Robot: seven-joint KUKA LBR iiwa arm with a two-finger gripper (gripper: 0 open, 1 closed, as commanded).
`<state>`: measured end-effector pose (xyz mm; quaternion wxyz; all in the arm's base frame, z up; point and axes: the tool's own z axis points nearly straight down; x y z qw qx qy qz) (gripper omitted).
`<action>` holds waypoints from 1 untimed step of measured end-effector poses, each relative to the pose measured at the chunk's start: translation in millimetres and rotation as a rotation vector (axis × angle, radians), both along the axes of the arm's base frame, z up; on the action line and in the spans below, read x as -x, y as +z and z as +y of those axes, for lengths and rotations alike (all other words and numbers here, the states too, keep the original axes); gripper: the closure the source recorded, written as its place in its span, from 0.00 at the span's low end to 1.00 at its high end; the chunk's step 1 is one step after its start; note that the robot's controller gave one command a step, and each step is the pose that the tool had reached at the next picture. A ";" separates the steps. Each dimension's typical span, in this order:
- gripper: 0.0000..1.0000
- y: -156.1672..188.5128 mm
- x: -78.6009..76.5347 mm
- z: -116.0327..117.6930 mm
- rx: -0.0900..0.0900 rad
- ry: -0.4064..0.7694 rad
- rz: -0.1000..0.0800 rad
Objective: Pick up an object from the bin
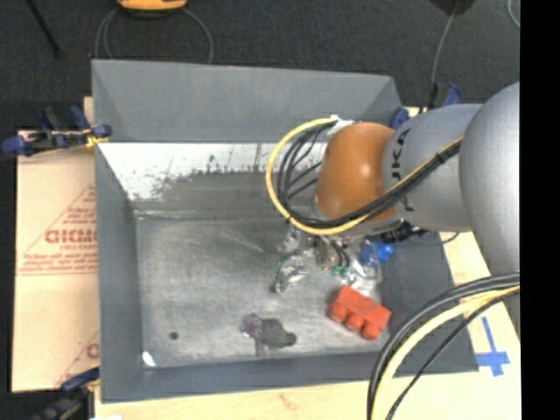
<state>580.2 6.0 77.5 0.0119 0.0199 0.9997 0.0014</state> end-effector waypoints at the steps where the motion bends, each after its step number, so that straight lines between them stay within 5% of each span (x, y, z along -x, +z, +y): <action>1: 1.00 189.3 -4.3 -54.6 0.007 0.075 0.010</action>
Offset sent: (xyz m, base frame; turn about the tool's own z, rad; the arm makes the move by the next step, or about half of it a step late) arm 0.0017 -0.0516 0.1832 -0.0784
